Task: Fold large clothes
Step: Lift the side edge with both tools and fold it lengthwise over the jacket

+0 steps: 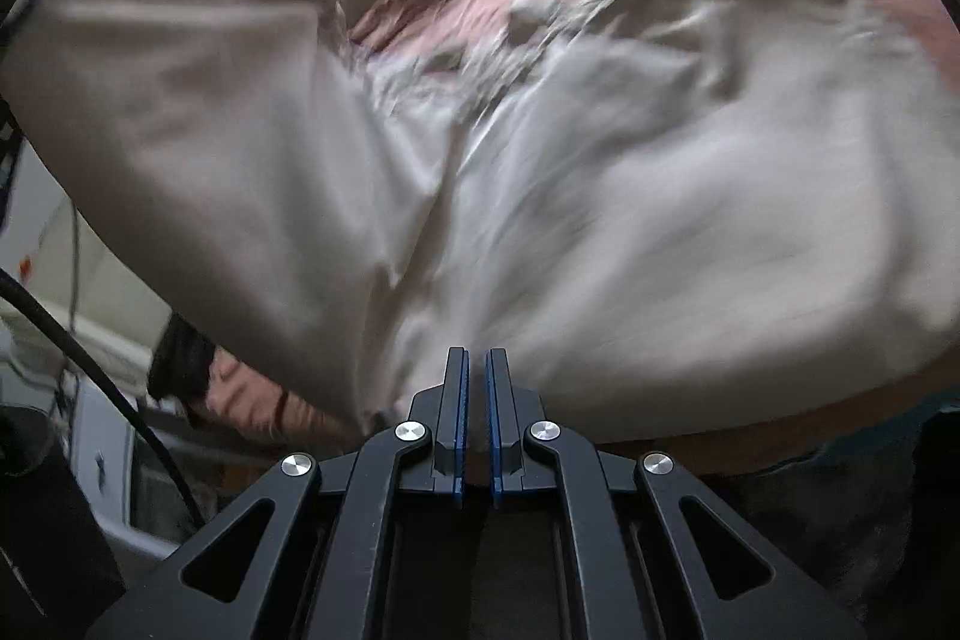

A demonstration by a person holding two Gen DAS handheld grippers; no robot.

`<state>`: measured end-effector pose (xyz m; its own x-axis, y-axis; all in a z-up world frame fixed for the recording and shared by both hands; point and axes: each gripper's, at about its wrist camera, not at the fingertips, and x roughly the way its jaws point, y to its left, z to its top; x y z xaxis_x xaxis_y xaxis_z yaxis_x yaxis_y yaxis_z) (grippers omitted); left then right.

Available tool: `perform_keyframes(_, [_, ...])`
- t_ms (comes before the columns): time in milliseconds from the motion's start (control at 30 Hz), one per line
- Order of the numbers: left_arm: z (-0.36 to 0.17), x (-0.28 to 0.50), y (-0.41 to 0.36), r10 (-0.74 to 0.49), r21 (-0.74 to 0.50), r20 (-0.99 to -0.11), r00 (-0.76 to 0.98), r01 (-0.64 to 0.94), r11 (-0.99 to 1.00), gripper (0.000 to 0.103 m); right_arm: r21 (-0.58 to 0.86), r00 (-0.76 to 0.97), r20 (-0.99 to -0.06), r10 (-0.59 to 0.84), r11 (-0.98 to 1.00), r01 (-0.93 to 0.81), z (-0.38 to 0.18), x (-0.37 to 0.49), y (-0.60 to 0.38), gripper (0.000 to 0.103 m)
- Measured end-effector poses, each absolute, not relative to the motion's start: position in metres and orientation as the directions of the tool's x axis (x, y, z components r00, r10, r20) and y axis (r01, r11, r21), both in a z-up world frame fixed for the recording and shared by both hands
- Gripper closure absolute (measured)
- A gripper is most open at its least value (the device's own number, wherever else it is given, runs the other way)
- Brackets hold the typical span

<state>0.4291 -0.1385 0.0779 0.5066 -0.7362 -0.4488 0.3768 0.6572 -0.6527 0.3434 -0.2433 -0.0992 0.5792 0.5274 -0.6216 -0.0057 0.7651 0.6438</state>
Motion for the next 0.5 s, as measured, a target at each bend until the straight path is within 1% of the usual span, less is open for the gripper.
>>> perform_keyframes(200, [0.063,0.459,-0.213,-0.779,-0.663,-0.481,0.403,0.415,0.623,0.091,0.666,0.675,-0.593,0.438,0.739,0.106,-0.085,0.309,-0.325,0.1])
perform_keyframes(333, [0.041,0.472,-0.262,-0.796,-0.667,-0.518,0.313,0.434,0.605,0.092,0.659,0.701,-0.605,0.377,0.731,0.176,-0.087,0.289,-0.355,0.1])
perform_keyframes(500, [0.017,0.473,-0.303,-0.802,-0.668,-0.549,0.236,0.451,0.591,0.092,0.668,0.708,-0.62,0.34,0.702,0.248,-0.097,0.272,-0.38,0.1])
